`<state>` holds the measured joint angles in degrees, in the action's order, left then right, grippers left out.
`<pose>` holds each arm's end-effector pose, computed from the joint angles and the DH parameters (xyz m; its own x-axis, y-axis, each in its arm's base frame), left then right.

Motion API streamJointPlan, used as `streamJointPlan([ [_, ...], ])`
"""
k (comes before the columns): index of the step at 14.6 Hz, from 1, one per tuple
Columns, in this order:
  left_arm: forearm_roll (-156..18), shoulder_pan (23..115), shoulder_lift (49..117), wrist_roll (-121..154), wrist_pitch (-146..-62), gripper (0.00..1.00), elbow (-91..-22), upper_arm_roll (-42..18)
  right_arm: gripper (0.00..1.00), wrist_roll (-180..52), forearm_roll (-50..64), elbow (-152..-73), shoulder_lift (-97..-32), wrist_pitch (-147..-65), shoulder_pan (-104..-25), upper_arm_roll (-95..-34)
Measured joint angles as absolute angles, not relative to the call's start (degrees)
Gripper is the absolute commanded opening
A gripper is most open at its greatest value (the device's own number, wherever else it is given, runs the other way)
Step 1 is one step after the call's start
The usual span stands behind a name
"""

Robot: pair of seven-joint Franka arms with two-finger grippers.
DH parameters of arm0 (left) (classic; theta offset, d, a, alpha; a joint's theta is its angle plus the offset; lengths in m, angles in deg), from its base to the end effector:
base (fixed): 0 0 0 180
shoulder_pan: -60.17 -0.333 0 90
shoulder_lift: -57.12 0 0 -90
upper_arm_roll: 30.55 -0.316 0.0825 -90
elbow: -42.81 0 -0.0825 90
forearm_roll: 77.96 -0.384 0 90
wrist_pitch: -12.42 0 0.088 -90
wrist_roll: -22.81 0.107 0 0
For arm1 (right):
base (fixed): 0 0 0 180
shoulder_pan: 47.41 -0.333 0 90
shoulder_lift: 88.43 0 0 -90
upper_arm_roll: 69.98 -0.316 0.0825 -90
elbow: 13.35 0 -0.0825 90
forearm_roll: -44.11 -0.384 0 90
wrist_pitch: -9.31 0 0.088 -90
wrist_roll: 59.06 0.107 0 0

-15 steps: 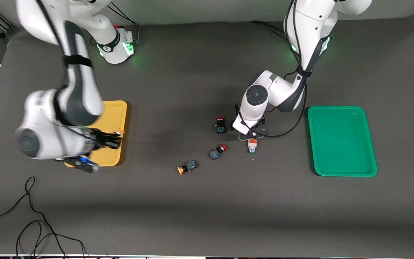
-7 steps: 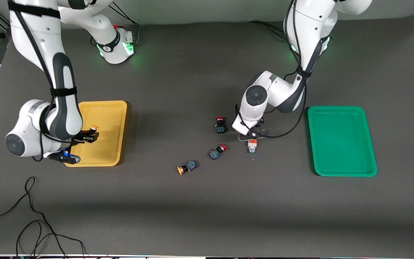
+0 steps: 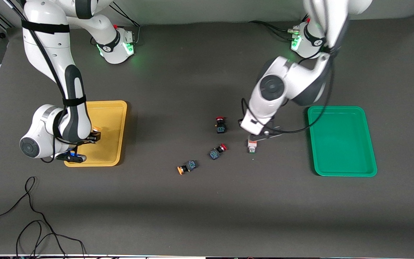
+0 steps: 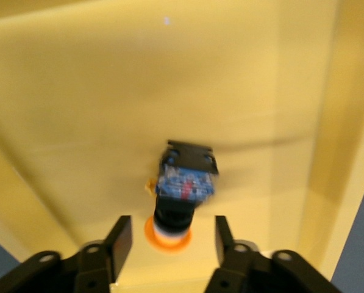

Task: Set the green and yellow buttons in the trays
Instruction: 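Place the green button in the green tray while the right gripper reaches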

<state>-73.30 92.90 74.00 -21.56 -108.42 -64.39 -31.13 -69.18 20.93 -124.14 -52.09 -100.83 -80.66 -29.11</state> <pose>0.5201 -0.3318 0.3529 0.9637 0.2526 -0.0863 0.2540 -0.9672 0.0056 0.5629 -0.0438 0.1957 0.8821 -0.1781 -0.4362 -0.1755 -0.9834 0.0467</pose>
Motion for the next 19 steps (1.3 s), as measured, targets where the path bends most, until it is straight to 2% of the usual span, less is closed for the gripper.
streamJointPlan([
  [5,-71.13,77.52,65.75,-1.82,-92.51,0.18,-63.85,-32.00,1.00,-65.53,20.74,-119.92,-52.70,-97.83,-81.41,-29.08],
  [9,-73.70,65.41,65.60,12.79,-91.71,0.18,-64.64,-32.41,1.00,-56.88,19.96,-111.31,-53.17,-91.72,-82.03,-31.28],
  [11,-75.31,62.71,66.93,16.73,-96.58,0.18,-67.07,-32.40,1.00,-51.74,18.32,-108.94,-53.12,-91.66,-82.13,-33.59],
  [16,-77.95,61.69,77.25,18.43,-121.37,0.20,-76.42,-32.16,1.00,-34.98,14.29,-101.58,-50.05,-91.91,-82.44,-41.04],
  [17,-77.98,61.69,79.41,18.44,-124.42,0.26,-77.23,-32.05,1.00,-31.41,12.45,-98.88,-48.38,-91.95,-82.56,-41.52],
  [18,-77.99,61.69,81.08,18.45,-126.13,0.51,-77.53,-31.98,1.00,-27.59,10.68,-95.83,-46.31,-92.03,-82.59,-41.92],
  [19,-78.04,61.69,82.03,18.53,-126.77,0.94,-77.51,-31.93,1.00,-23.60,9.17,-92.56,-43.89,-92.37,-82.57,-42.32],
])
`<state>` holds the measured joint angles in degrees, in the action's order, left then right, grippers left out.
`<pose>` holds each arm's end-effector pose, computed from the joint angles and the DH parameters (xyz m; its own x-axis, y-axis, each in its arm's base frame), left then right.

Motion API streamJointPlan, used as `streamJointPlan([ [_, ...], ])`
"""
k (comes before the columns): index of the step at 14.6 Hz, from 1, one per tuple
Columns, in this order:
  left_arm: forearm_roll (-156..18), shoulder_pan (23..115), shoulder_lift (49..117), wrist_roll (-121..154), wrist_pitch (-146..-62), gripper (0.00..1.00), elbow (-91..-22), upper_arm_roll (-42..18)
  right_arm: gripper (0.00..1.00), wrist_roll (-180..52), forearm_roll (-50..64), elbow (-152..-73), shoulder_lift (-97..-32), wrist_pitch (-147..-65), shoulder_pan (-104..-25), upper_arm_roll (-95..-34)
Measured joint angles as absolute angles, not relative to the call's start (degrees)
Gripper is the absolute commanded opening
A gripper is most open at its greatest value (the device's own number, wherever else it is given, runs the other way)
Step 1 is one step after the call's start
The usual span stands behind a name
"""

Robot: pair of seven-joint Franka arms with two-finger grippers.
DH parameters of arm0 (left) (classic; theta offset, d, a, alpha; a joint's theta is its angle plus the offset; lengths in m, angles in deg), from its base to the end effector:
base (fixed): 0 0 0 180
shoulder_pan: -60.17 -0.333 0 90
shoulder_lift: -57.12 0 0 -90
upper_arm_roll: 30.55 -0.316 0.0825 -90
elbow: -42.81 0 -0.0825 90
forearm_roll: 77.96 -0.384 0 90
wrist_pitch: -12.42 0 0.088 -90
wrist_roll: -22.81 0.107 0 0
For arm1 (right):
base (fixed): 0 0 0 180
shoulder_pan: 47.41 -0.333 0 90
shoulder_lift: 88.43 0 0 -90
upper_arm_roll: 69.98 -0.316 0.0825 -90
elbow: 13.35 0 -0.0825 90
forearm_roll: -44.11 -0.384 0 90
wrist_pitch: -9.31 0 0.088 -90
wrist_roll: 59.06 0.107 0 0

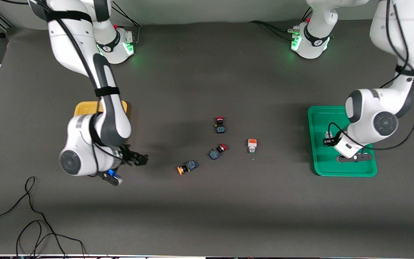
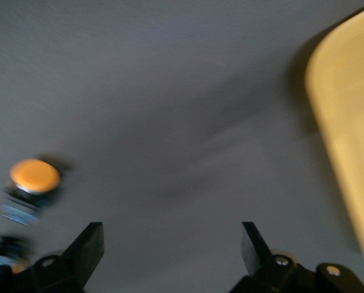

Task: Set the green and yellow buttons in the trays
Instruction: 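Place the green button in the green tray while the right gripper reaches, then grasp the second yellow button while the left gripper reaches the green button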

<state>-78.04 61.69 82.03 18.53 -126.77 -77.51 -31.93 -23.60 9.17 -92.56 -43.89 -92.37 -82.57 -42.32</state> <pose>0.5709 -0.0013 0.2009 0.9921 0.0700 -0.1040 0.0684 -0.9975 -0.0188 0.6699 0.2058 0.2654 0.7539 -0.5524 -0.3557 -0.5888 -0.8082 0.0069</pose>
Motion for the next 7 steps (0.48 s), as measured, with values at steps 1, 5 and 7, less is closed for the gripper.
streamJointPlan([
  [1,-78.23,61.69,82.32,18.86,-126.86,1.00,-77.48,-31.92,1.00,-19.89,7.95,-89.14,-41.20,-93.33,-82.46,-42.85],
  [5,-78.39,60.73,79.94,21.47,-122.94,1.00,-75.49,-31.97,0.99,-8.66,6.66,-81.51,-33.90,-101.75,-82.14,-47.81],
  [7,-78.40,59.57,77.13,22.62,-114.11,1.00,-70.57,-31.98,0.99,-4.71,6.66,-79.98,-32.42,-104.60,-82.39,-50.16],
])
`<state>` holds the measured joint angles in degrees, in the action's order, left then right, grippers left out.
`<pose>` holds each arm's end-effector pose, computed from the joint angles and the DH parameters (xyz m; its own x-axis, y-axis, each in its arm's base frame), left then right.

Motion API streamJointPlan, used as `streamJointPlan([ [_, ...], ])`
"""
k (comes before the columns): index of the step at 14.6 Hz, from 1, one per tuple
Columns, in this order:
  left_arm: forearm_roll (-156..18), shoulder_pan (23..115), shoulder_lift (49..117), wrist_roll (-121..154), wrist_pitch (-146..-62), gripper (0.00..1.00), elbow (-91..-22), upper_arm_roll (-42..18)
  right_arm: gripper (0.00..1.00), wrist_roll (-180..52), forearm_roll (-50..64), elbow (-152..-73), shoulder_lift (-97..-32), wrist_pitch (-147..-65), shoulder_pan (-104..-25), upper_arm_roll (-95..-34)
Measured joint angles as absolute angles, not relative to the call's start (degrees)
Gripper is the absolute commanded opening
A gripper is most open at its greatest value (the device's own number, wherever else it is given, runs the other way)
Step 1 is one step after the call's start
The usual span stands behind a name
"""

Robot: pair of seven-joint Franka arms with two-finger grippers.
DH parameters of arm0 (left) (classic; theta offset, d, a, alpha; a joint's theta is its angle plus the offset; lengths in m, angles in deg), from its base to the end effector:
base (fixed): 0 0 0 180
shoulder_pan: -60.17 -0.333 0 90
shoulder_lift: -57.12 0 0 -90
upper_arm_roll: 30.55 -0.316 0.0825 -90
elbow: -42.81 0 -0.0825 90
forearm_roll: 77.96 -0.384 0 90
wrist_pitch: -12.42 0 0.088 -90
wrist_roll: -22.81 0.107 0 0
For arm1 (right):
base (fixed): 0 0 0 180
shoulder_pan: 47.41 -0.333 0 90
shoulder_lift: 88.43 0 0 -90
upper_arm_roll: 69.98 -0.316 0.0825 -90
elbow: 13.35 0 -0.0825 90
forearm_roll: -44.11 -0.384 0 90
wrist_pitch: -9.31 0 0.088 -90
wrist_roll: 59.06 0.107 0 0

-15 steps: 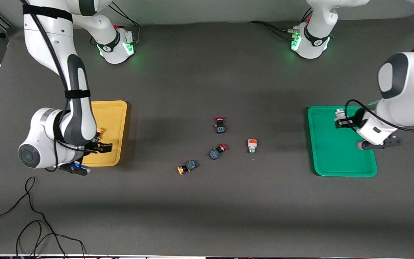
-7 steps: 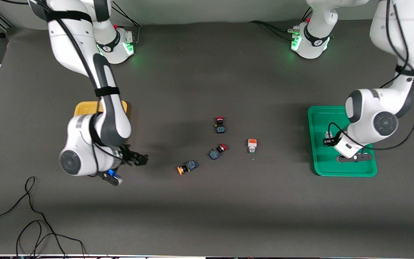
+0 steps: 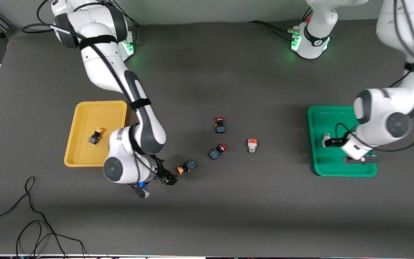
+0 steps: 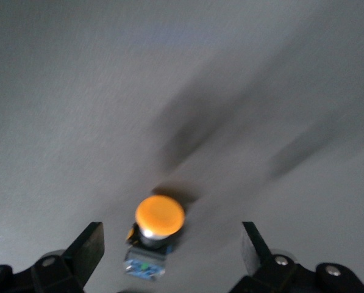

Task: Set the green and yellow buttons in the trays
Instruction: 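Grasp the second yellow button while the left gripper reaches the green button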

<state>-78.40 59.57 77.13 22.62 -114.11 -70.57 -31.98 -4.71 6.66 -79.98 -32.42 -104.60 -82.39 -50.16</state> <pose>0.5956 0.0209 0.2812 0.9923 0.0334 -0.1193 0.0319 -0.9994 -0.0145 0.6925 0.3064 0.2110 0.6372 -0.7125 -0.2938 -0.7571 -0.6500 -0.0657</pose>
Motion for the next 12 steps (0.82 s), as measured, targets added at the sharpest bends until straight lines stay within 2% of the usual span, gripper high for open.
streamJointPlan([
  [3,-78.39,59.23,73.79,23.33,-99.22,1.00,-59.75,-31.87,0.95,-1.82,6.66,-78.77,-30.71,-106.87,-83.04,-52.48],
  [4,-78.37,59.28,73.37,23.34,-96.87,1.00,-57.08,-31.62,0.88,-1.50,6.66,-78.49,-29.97,-107.47,-83.32,-52.91],
  [5,-78.35,59.44,73.26,23.34,-95.53,1.00,-55.07,-31.24,0.72,-1.36,6.66,-78.33,-29.24,-108.06,-83.57,-53.20],
  [6,-78.26,59.82,73.29,23.31,-95.07,1.00,-53.81,-30.81,0.44,-1.25,6.66,-78.22,-28.63,-108.65,-83.77,-53.42],
  [7,-78.04,60.37,73.37,22.96,-95.04,1.00,-53.17,-30.18,0.09,-1.23,6.66,-78.00,-28.14,-108.91,-83.86,-53.64],
  [8,-77.72,61.16,73.53,21.85,-94.99,1.00,-52.82,-29.38,0.00,-1.21,6.66,-77.80,-27.86,-108.94,-83.86,-53.84],
  [12,-77.43,66.47,74.02,11.66,-94.90,1.00,-52.52,-24.84,0.00,-1.19,6.96,-77.21,-27.89,-108.23,-83.71,-53.72],
])
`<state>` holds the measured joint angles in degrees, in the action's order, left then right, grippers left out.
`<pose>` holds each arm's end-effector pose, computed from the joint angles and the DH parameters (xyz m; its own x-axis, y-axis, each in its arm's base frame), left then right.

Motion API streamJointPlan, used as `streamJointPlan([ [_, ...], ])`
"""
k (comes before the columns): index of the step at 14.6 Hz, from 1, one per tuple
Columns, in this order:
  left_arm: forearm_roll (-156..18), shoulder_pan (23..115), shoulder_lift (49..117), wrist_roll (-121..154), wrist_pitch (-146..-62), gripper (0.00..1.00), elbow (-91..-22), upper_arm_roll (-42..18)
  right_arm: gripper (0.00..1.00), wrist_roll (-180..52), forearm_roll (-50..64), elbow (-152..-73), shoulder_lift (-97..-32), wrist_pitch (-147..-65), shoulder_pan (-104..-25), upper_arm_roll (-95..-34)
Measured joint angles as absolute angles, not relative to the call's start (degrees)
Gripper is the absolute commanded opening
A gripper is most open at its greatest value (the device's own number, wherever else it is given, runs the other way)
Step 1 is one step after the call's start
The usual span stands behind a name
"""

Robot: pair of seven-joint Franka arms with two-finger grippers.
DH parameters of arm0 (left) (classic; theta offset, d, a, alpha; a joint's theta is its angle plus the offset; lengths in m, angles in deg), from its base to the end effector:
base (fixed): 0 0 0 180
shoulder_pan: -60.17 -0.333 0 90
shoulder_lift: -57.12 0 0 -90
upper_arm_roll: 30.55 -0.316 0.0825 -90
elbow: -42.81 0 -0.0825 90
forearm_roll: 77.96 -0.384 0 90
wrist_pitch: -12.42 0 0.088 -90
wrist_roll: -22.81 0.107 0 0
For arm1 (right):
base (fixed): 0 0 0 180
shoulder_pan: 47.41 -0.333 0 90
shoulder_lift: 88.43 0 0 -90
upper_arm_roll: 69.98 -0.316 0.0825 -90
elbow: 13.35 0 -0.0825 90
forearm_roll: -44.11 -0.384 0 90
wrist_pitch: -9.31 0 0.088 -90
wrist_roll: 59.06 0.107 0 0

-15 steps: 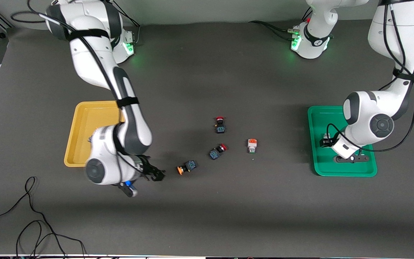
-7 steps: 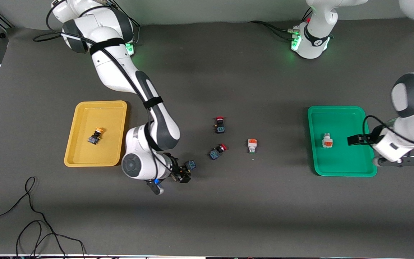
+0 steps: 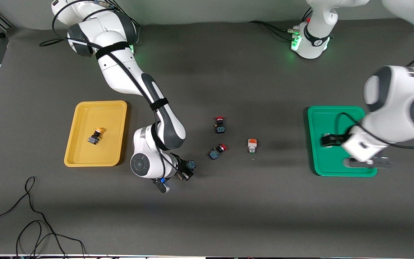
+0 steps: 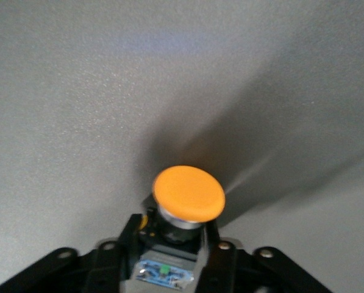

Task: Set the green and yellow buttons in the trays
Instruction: 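Grasp the second yellow button while the left gripper reaches the green button, then place the yellow button in the yellow tray while the left gripper lifts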

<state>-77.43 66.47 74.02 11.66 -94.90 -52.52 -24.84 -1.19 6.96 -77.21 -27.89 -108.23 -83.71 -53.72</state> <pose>0.6229 -0.1276 0.4292 0.9959 -0.0097 -0.0899 -0.0079 -0.9998 0.0205 0.6761 0.3535 0.1703 0.6309 -0.7128 -0.3063 -0.7612 -0.6452 -0.0664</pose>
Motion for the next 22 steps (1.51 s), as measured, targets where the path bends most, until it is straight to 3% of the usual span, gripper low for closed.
streamJointPlan([
  [3,-77.41,73.23,74.48,5.32,-95.16,1.00,-52.49,-23.40,0.00,-1.98,7.71,-74.51,-29.32,-99.01,-81.57,-52.64],
  [6,-77.41,79.17,75.21,1.92,-96.05,1.00,-52.47,-23.30,0.00,-7.89,8.59,-73.38,-34.85,-88.38,-76.35,-51.83],
  [8,-77.41,81.19,76.12,1.52,-97.11,1.00,-52.53,-23.31,0.00,-13.20,10.10,-76.89,-40.32,-83.31,-74.01,-49.69],
  [10,-77.41,82.03,77.99,1.51,-99.51,1.00,-53.01,-23.33,0.00,-20.78,12.66,-85.53,-46.76,-81.80,-73.49,-46.94],
  [15,-78.22,84.93,85.68,-0.77,-110.34,1.00,-56.11,-23.36,0.00,-38.84,18.81,-111.37,-61.96,-83.73,-73.65,-43.01],
  [20,-80.40,85.80,91.81,-1.56,-116.84,1.00,-56.59,-23.76,0.00,-54.05,20.46,-127.05,-63.68,-97.57,-73.79,-41.54],
  [22,-81.20,85.79,93.46,-1.57,-118.51,0.95,-56.63,-24.11,0.00,-57.77,20.49,-131.32,-63.15,-102.39,-73.78,-41.21],
])
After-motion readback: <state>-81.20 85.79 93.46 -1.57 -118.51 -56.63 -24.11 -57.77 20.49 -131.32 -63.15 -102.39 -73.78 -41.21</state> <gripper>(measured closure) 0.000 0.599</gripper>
